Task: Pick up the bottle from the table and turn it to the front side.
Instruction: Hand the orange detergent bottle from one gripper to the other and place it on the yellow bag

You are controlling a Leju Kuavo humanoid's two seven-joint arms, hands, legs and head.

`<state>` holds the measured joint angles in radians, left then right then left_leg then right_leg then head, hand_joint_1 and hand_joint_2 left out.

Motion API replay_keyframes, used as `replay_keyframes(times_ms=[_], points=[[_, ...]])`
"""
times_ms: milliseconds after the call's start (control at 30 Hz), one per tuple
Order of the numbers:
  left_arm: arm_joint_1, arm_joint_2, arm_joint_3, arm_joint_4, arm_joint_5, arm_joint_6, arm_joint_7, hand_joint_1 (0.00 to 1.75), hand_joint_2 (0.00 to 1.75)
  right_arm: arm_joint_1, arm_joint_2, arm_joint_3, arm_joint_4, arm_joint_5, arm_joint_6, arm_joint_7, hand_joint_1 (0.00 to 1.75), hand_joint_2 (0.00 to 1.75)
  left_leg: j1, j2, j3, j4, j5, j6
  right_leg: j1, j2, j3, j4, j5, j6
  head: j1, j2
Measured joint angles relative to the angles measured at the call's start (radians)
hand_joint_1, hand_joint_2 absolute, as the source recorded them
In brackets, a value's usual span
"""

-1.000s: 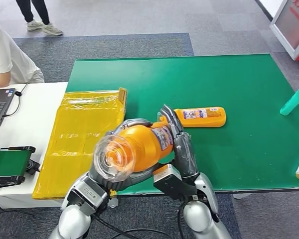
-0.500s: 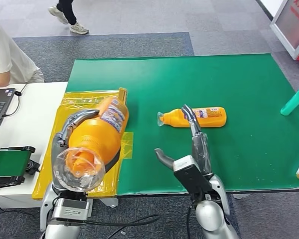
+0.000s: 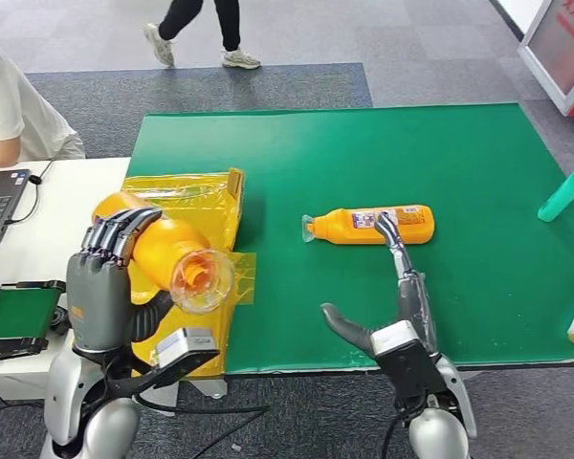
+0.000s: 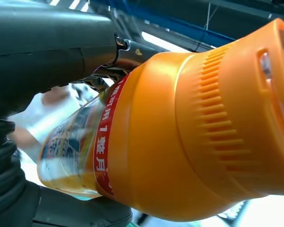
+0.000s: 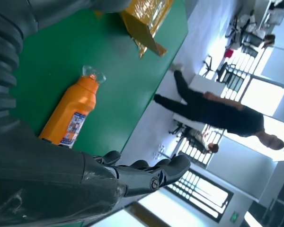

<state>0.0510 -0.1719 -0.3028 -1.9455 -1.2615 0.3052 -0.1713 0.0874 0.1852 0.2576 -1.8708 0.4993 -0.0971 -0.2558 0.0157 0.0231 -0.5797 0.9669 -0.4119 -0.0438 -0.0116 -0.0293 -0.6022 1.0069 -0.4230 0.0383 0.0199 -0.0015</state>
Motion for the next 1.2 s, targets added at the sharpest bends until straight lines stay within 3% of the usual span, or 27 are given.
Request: replay_keyframes(times_ms=[267,800,1200], points=[[-0.055,0.048,0.09,0.167,-0.144,-0.011,0.016,1.75,1.75,0.018,-0.029,-0.011,-0.05,0.004,0.113,0.003,0.0,1.75,0.0,0.0,0.0,0.0,0.0,0.0,0.0,0.0,0.0,0.0,0.0,0.0,0.0,0.0],[-0.173,0.109,0.098,0.532,-0.239,-0.115,0.079,1.75,1.75,0.022,-0.037,-0.012,-0.073,-0.047,0.187,-0.015,0.0,1.75,0.0,0.0,0.0,0.0,0.001,0.0,0.0,0.0,-0.001,0.0,0.001,-0.001,0.0,0.0],[-0.248,0.113,0.097,0.735,-0.258,-0.156,0.109,1.75,1.75,0.024,-0.037,-0.015,-0.081,-0.129,0.244,-0.029,0.0,1.75,0.0,0.0,0.0,0.0,0.001,0.0,0.0,0.0,0.0,0.0,0.001,-0.001,0.0,0.0]])
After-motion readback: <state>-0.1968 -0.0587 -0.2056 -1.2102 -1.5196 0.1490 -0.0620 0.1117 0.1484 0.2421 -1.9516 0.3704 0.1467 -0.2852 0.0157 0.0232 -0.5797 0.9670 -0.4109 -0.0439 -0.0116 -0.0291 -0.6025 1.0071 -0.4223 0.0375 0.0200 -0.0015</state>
